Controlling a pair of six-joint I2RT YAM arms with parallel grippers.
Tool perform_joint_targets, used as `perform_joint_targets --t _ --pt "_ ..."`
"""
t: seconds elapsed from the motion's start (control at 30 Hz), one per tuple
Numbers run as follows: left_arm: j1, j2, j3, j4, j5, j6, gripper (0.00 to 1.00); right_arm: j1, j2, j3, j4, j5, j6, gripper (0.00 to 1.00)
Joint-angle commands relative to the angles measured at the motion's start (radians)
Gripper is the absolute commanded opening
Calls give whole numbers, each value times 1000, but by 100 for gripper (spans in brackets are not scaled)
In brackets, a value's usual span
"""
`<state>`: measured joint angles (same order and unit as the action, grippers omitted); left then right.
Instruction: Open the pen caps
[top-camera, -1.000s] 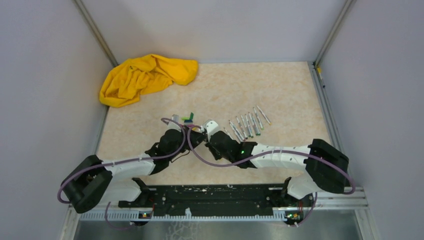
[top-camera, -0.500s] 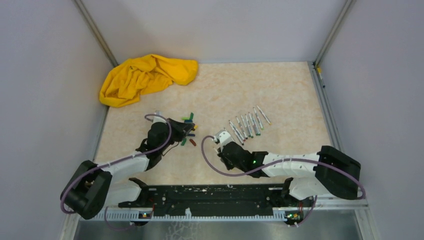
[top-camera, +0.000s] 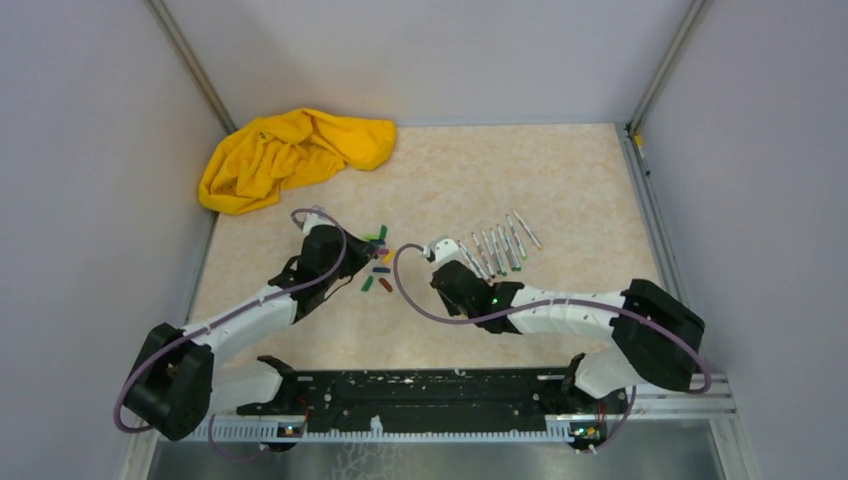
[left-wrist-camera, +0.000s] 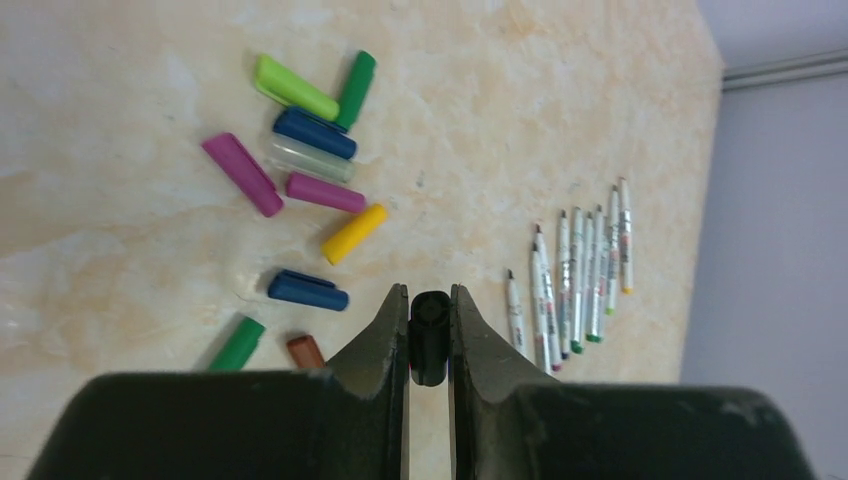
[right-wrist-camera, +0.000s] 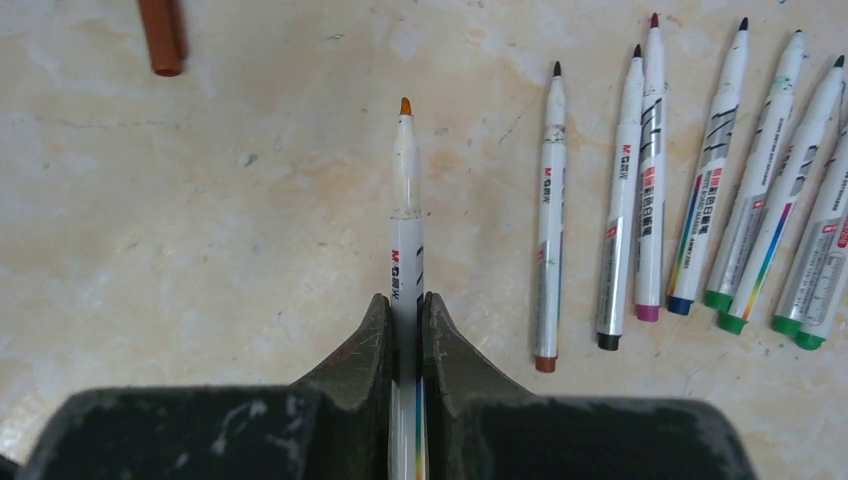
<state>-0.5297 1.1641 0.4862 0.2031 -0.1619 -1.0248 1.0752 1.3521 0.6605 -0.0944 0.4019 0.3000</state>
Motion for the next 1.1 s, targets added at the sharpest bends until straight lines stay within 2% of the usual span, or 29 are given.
perform_joint_targets --t 0.0,0.17,0.43,0.5,0.73,1.07 --pt "6 43 61 -159 -118 117 13 -49 83 81 22 46 -33 0" --pt "5 107 66 -159 -162 150 20 -93 161 116 44 42 -63 0" --pt "6 184 66 -156 -182 159 24 -132 205 130 67 17 -96 0" --pt "7 192 66 -157 -189 160 27 -136 216 136 67 11 -101 1" --pt "7 225 74 -153 -194 163 41 -148 268 148 75 -6 -111 11" --pt "7 204 70 -160 -185 157 47 -156 275 130 78 6 -112 26"
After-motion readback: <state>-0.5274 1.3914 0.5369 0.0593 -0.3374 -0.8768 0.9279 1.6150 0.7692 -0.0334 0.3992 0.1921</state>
